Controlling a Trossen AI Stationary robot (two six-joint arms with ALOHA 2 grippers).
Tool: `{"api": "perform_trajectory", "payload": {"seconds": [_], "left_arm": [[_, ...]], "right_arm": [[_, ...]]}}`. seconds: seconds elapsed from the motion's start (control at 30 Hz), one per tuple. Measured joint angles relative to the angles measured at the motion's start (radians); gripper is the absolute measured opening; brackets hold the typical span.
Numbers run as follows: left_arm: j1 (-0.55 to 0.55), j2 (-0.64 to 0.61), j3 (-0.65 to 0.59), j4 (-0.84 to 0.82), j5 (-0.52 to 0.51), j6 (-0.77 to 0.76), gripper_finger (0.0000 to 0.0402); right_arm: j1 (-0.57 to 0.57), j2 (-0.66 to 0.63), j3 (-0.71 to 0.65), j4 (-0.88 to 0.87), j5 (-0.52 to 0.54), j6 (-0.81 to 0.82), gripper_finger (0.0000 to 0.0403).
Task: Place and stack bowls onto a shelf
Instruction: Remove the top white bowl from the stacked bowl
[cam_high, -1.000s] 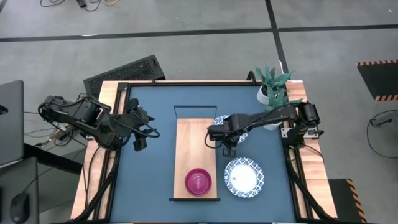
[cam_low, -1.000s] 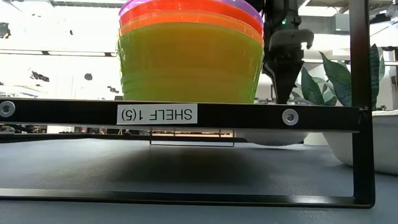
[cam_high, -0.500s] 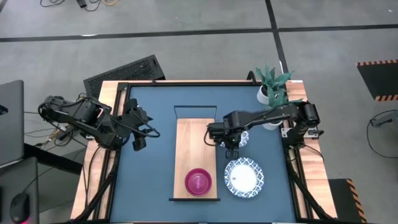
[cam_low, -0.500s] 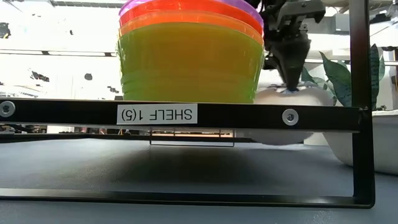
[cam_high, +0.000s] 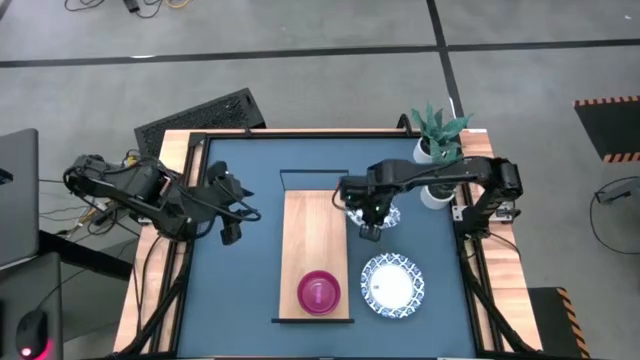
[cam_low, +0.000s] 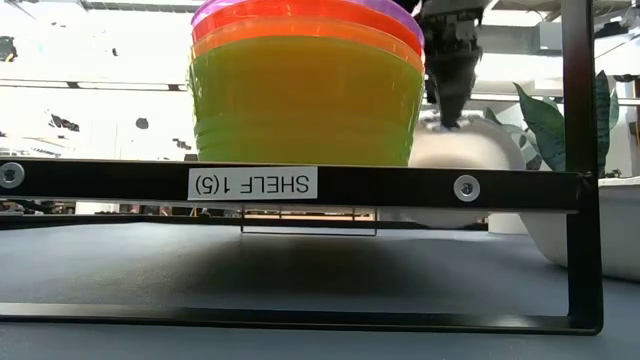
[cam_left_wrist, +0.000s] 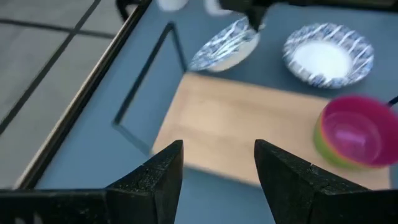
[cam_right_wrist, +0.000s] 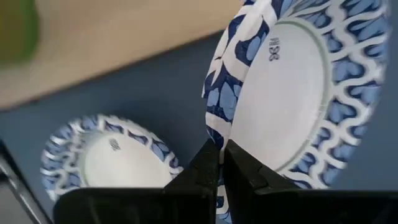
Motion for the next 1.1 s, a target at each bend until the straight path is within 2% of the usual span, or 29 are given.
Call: {"api": "perform_trajectory", "payload": {"seconds": [0.17,0.37,0.53,0.67,0.77,0.87,0.93,1.1], "left_arm": [[-0.009,0.003,-0.154,0.319,-0.009,0.073,0.0183],[0.022,0.005,-0.382,0.819,-0.040,0.152,0.0183],[0.082,0.004,-0.502,1.122,0.042,0.152,0.0183],[0.122,0.004,-0.538,1.217,0.076,0.152,0.0179],[0.142,0.018,-0.535,1.223,0.133,0.180,0.0163],[0.144,0.040,-0.535,1.219,0.188,0.249,0.0141],[0.140,0.057,-0.532,1.216,0.184,0.287,0.0133],[0.125,0.115,-0.535,1.229,0.195,0.434,0.0144]], "right_arm": [[-0.041,-0.072,0.000,0.063,0.009,0.103,0.0035],[-0.050,-0.182,0.001,0.115,0.018,0.167,0.0035],[-0.020,-0.220,0.001,0.130,0.031,0.210,0.0034],[0.023,-0.219,0.000,0.132,0.044,0.240,0.0034],[0.059,-0.220,0.000,0.166,0.045,0.245,0.0033],[0.085,-0.220,0.000,0.216,0.046,0.276,0.0033],[0.096,-0.220,0.000,0.244,0.046,0.296,0.0033],[0.129,-0.230,0.000,0.289,0.046,0.305,0.0033]]}}
